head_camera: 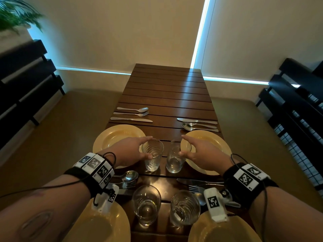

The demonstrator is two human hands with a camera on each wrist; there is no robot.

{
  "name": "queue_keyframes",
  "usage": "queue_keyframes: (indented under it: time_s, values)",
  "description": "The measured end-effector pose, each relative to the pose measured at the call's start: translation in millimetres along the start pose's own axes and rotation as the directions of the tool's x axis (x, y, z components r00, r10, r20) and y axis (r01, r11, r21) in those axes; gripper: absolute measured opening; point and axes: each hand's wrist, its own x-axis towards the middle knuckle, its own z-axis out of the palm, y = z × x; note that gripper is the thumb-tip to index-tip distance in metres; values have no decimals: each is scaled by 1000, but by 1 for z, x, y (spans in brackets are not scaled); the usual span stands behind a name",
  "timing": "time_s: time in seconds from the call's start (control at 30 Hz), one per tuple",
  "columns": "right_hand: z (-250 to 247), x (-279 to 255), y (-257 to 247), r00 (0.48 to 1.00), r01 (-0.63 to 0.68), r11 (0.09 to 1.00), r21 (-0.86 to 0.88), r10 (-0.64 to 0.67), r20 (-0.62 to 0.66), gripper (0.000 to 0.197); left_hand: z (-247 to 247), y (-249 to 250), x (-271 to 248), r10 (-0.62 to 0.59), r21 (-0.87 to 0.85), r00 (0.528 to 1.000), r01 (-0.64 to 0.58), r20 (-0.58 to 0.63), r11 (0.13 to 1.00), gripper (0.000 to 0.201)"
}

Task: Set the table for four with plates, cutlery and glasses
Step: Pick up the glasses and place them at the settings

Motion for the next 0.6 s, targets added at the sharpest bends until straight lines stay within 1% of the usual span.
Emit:
queue_keyframes:
  time_s: [0.27, 0.6]
  values:
    - [4, -1, 3, 1000, 11, 1000, 6, -11, -16, 73, 0, -1, 1, 11, 22, 1000, -11, 17, 1000, 80]
    - [6, -2, 5, 1000, 14, 1000, 24, -14, -18, 74, 2, -1, -1, 6, -20, 1000, -6, 25, 1000, 80]
